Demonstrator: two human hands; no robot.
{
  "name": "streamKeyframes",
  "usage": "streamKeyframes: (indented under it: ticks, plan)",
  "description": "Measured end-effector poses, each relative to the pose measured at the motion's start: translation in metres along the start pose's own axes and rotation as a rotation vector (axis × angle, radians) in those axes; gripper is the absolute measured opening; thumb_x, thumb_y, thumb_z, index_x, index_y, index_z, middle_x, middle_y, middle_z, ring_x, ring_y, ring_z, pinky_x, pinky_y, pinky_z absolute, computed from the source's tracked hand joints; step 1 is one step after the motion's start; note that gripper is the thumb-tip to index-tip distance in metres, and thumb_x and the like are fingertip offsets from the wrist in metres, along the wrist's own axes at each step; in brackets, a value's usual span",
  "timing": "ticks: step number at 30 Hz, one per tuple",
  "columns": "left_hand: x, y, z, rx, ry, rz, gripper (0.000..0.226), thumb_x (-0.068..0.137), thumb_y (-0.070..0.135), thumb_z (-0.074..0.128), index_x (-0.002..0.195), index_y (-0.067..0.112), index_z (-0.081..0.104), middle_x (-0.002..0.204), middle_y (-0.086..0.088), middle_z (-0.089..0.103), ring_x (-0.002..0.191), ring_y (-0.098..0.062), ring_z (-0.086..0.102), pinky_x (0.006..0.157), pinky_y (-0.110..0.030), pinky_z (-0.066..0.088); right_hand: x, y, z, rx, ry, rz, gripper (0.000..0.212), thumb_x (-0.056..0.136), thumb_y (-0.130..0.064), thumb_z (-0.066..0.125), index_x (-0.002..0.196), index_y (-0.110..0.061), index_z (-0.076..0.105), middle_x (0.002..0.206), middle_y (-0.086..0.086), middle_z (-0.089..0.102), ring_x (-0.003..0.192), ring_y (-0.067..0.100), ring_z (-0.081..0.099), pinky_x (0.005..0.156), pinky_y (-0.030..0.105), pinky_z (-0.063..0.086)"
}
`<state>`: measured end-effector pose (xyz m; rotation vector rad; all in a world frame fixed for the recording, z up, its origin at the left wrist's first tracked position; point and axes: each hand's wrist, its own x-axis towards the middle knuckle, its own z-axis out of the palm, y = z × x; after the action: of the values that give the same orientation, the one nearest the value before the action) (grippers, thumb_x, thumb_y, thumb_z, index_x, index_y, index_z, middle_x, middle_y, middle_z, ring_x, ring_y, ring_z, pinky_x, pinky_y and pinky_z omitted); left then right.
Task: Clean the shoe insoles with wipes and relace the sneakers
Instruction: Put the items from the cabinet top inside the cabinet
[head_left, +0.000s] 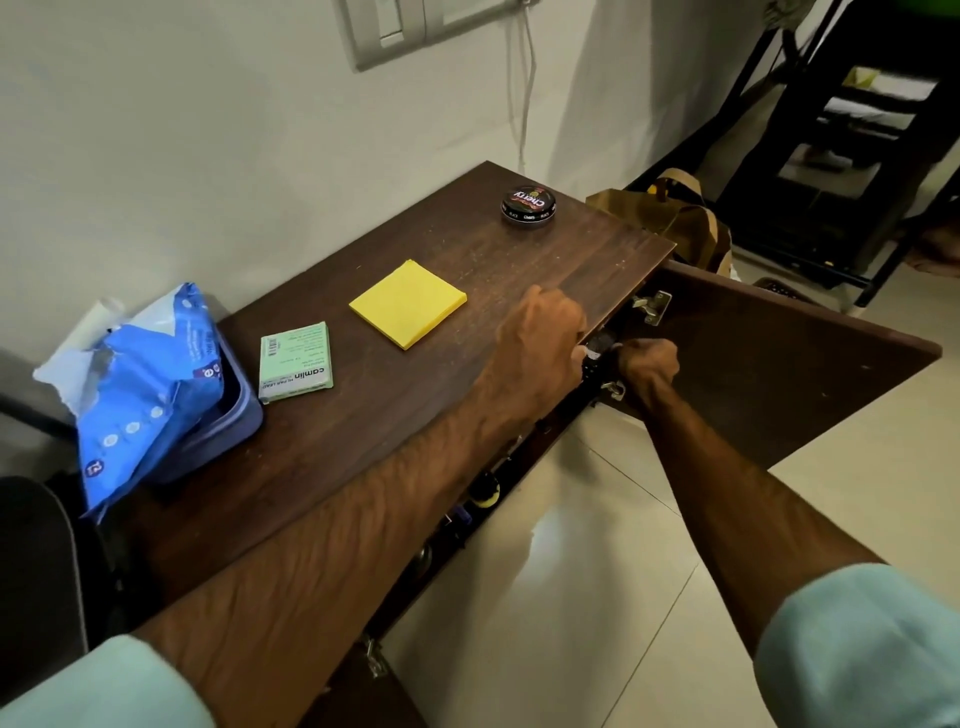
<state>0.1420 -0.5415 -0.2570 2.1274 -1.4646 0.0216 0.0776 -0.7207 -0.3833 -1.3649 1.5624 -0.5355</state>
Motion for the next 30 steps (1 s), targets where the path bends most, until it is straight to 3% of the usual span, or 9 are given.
streamKeyframes:
  ticks: [3, 7, 12, 15, 17, 20, 22, 26, 30]
  plan:
    - [-0.003, -0.002, -0.007, -0.009, 0.015, 0.005, 0.017, 0.094, 0.025, 0.066, 0.099, 0.009, 0.069, 0.104, -0.006, 0.066, 0.104, -0.018, 0.053, 0.097, -0.032, 0.046, -0.029, 0.003, -0.016, 0.073, 0.061, -0.154, 0.021, 0.093, -0.009, 0.070, 0.113, -0.014, 0.074, 0.115, 0.005, 0.072, 0.097, 0.017, 0.070, 0.083, 0.034, 0.062]
    - [-0.008, -0.011, -0.027, 0.036, 0.050, 0.009, 0.011, 0.096, 0.023, 0.062, 0.091, 0.015, 0.069, 0.098, 0.000, 0.066, 0.098, -0.012, 0.055, 0.105, -0.029, 0.039, -0.092, -0.005, -0.051, 0.242, 0.215, -0.546, 0.022, 0.094, -0.003, 0.058, 0.101, -0.018, 0.073, 0.096, -0.001, 0.075, 0.085, 0.003, 0.069, 0.076, 0.014, 0.056]
    - [-0.006, -0.033, -0.050, 0.134, 0.103, -0.131, 0.011, 0.089, 0.022, 0.061, 0.087, 0.018, 0.071, 0.091, 0.002, 0.068, 0.088, -0.016, 0.063, 0.083, -0.034, 0.056, -0.126, -0.062, -0.054, 0.266, 0.203, -1.024, 0.020, 0.093, -0.013, 0.051, 0.099, -0.015, 0.070, 0.095, -0.003, 0.071, 0.090, 0.013, 0.066, 0.081, 0.029, 0.054]
    - [-0.005, -0.046, -0.063, 0.179, 0.095, -0.191, 0.013, 0.086, 0.024, 0.061, 0.092, 0.018, 0.072, 0.094, 0.001, 0.070, 0.092, -0.019, 0.064, 0.083, -0.036, 0.055, -0.116, -0.103, -0.016, -0.020, 0.111, -1.073, 0.023, 0.092, -0.017, 0.056, 0.111, -0.014, 0.069, 0.108, 0.001, 0.069, 0.102, 0.016, 0.062, 0.094, 0.035, 0.052]
    - [-0.006, -0.056, -0.068, 0.199, 0.105, -0.228, 0.014, 0.087, 0.023, 0.063, 0.097, 0.016, 0.070, 0.100, -0.002, 0.068, 0.100, -0.023, 0.059, 0.088, -0.036, 0.049, -0.103, -0.129, 0.014, -0.212, 0.051, -1.055, 0.033, 0.093, -0.018, 0.061, 0.126, -0.012, 0.064, 0.126, 0.006, 0.064, 0.120, 0.021, 0.055, 0.108, 0.033, 0.040]
    - [-0.012, -0.070, -0.075, 0.206, 0.168, -0.236, 0.017, 0.085, 0.016, 0.067, 0.099, 0.009, 0.065, 0.101, -0.011, 0.063, 0.101, -0.032, 0.055, 0.090, -0.033, 0.036, -0.076, -0.161, 0.050, -0.523, -0.120, -0.987, 0.066, 0.095, -0.033, 0.061, 0.152, -0.012, 0.038, 0.161, 0.018, 0.031, 0.149, 0.034, 0.026, 0.121, 0.042, 0.022]
    - [-0.012, -0.072, -0.084, 0.221, 0.172, -0.222, 0.025, 0.085, 0.013, 0.068, 0.107, 0.003, 0.062, 0.107, -0.017, 0.061, 0.104, -0.038, 0.055, 0.090, -0.034, 0.032, -0.054, -0.175, 0.064, -0.751, -0.199, -0.896, 0.077, 0.098, -0.047, 0.056, 0.159, -0.018, 0.022, 0.167, 0.018, 0.011, 0.154, 0.038, 0.012, 0.122, 0.052, 0.018]
    - [0.004, -0.085, -0.091, 0.325, -0.056, -0.406, 0.054, 0.091, 0.038, 0.063, 0.130, 0.004, 0.046, 0.134, -0.018, 0.052, 0.123, -0.034, 0.047, 0.104, -0.039, 0.034, -0.042, -0.177, 0.067, -0.772, -0.176, -0.919, 0.052, 0.098, -0.042, 0.056, 0.143, -0.019, 0.045, 0.145, 0.017, 0.047, 0.132, 0.039, 0.047, 0.109, 0.047, 0.040]
    - [0.019, -0.111, -0.087, 0.280, -0.207, -0.594, 0.092, 0.075, 0.059, 0.077, 0.139, 0.004, 0.039, 0.141, -0.021, 0.047, 0.131, -0.038, 0.044, 0.107, -0.045, 0.037, -0.073, -0.163, 0.044, -0.719, -0.190, -0.985, 0.040, 0.090, -0.038, 0.070, 0.122, -0.018, 0.056, 0.127, 0.016, 0.061, 0.120, 0.035, 0.054, 0.101, 0.044, 0.047]
